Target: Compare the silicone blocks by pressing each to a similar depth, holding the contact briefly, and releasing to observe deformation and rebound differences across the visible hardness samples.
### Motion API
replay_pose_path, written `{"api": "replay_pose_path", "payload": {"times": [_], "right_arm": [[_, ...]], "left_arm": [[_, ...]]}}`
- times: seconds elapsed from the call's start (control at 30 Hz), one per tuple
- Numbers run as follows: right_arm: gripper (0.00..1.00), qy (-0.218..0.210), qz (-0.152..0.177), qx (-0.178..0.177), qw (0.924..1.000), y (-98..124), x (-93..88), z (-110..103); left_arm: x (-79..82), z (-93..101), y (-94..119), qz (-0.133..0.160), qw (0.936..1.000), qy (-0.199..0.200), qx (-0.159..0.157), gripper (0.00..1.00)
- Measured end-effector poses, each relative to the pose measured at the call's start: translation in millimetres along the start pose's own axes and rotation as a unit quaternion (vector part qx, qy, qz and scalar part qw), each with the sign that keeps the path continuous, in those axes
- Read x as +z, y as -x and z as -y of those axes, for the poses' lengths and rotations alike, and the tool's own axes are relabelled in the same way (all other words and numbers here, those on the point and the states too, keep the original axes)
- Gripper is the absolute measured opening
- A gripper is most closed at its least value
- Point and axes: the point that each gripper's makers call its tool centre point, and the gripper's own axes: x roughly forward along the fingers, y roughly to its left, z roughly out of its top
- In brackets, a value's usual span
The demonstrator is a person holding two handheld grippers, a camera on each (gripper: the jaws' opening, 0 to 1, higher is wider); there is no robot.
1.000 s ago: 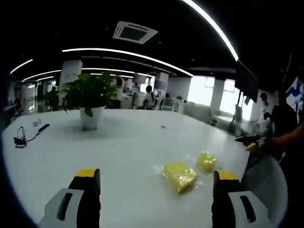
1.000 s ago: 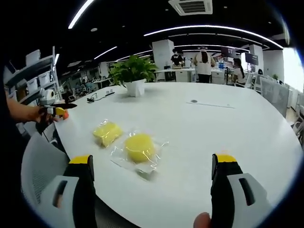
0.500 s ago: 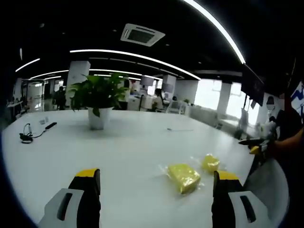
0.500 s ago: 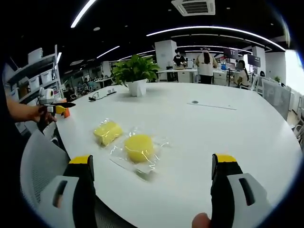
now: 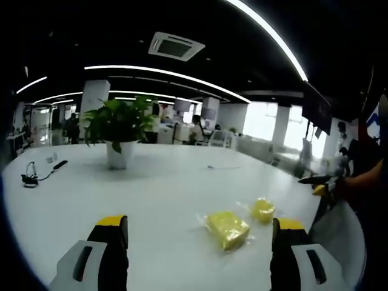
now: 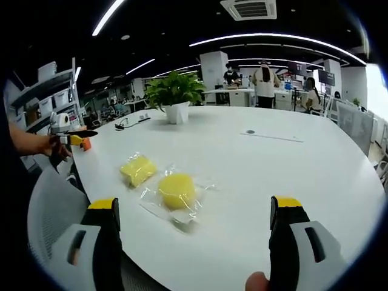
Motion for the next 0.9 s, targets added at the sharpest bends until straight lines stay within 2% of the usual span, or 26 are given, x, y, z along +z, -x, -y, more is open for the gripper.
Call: {"api": "replay_pose_path", "payload": {"times": [0.1, 0.4, 0.6, 0.9], "right_arm": [[0.97, 0.001, 0.000, 0.002, 1.0000, 0, -0.6, 0], [0.97, 0.011, 0.011, 0.005, 0.9999, 5, 0.6, -5], [0.97, 0.022, -0.001, 0.013, 0.9997, 6, -6.0, -12], [0.97, 0.010, -0.003, 0.008, 0.9999, 7, -8.9, -12]], "left_arm": [[1.3, 0.4, 1, -0.001, 1.0000, -0.004, 0.004, 1.00], [-11.5, 1.2, 8, -0.016, 0.9998, -0.006, 0.008, 1.00], [-7.1, 1.8, 9, -0.008, 0.9999, 0.000, 0.013, 1.00], [-5.7, 16.4, -1, -0.006, 0.9998, -0.015, 0.008, 1.00]]}}
